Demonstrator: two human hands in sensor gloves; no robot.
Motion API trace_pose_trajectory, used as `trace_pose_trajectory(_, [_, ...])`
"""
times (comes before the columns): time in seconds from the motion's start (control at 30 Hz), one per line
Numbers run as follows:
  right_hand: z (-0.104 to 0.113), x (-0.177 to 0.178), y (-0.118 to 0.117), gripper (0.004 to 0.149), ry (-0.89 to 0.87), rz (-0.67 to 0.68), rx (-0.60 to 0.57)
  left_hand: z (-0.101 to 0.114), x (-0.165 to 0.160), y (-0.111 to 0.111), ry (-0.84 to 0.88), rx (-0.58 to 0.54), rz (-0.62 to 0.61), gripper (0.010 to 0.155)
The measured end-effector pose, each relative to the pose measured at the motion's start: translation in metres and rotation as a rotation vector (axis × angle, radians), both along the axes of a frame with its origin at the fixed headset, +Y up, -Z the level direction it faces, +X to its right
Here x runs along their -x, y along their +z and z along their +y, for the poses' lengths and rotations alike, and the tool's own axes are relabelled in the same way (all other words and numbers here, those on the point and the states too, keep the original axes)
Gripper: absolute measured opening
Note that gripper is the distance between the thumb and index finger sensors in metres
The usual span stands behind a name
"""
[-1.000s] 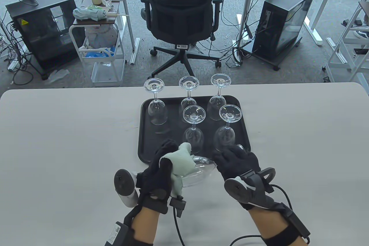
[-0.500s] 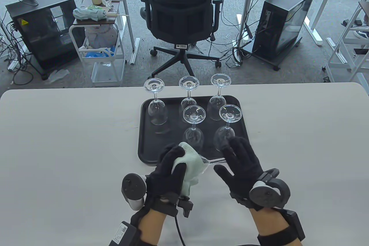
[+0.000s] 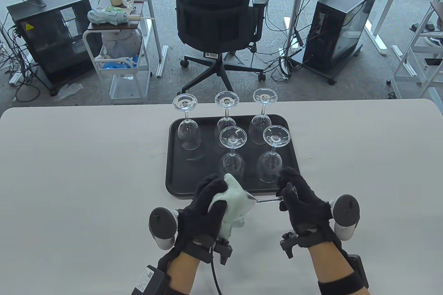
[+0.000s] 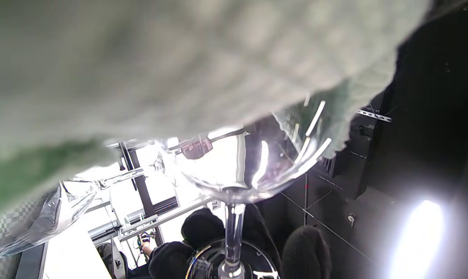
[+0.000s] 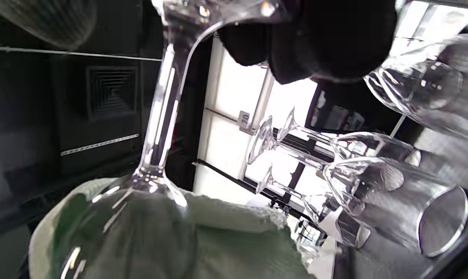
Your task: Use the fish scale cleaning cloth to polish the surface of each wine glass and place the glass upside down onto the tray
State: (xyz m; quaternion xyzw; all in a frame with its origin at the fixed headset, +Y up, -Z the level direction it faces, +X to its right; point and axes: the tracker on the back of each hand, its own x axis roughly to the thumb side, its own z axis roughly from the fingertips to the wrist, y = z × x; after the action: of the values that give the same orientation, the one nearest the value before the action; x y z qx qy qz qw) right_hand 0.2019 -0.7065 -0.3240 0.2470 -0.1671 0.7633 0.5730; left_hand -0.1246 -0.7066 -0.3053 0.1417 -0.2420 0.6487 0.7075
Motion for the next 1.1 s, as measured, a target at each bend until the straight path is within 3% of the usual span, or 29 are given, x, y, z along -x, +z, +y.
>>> trace_pose_trajectory(0.13, [0.004,0.004,0.006,0.087,0.131,-0.105,-0.252,-0.001,0.005,-0.002,0.051,0.104,-0.031,0.057])
trace_pose_trajectory(0.27, [0.000,0.006,0.002,0.071,0.030,-0.064,-0.078,0.002,0.003,0.001,0.013,0.063,-0.008,0.058])
trace_pose_trajectory(0.33, [-0.005,0.006,-0.001,0.072,-0.017,-0.057,0.153,0.005,0.001,0.003,-0.014,-0.021,0.003,0.058])
trace_pose_trajectory(0.4, [-0.008,0.005,-0.001,0.074,-0.048,0.037,0.245,0.006,0.003,0.002,-0.055,-0.040,0.039,0.057])
trace_pose_trajectory(0.43, [-0.008,0.005,0.000,0.076,-0.041,0.044,0.184,0.006,0.004,0.001,-0.040,-0.026,-0.003,0.057])
trace_pose_trajectory(0.47, [-0.007,0.006,0.001,0.081,-0.019,0.014,0.048,0.007,0.006,0.000,-0.020,-0.012,-0.030,0.056])
trace_pose_trajectory(0.53, [-0.006,0.009,0.003,0.083,0.024,-0.037,-0.090,0.006,0.010,0.000,0.003,0.027,0.004,0.056])
trace_pose_trajectory(0.67, [0.000,0.008,0.006,0.085,0.107,-0.083,-0.230,0.001,0.009,-0.002,0.043,0.113,-0.051,0.056])
trace_pose_trajectory(0.73, [-0.002,0.007,0.003,0.078,0.078,-0.099,-0.163,0.001,0.006,-0.001,0.028,0.098,-0.026,0.056])
trace_pose_trajectory(0.87, [-0.005,0.007,0.001,0.074,0.026,-0.052,0.176,0.002,0.004,0.001,-0.022,-0.017,0.004,0.057])
trace_pose_trajectory(0.9, [-0.005,0.007,0.001,0.075,0.012,-0.008,0.183,0.003,0.006,0.000,-0.030,-0.032,0.022,0.057])
trace_pose_trajectory(1.0, [0.001,0.007,0.002,0.085,0.102,0.004,-0.045,0.004,0.010,-0.002,-0.012,-0.002,-0.019,0.056])
trace_pose_trajectory(1.03, [0.005,0.007,0.005,0.089,0.156,-0.015,-0.179,0.003,0.011,-0.003,0.010,0.032,-0.015,0.056])
trace_pose_trajectory(1.1, [0.009,0.006,0.010,0.092,0.236,-0.085,-0.305,0.001,0.010,-0.003,0.031,0.093,-0.053,0.056])
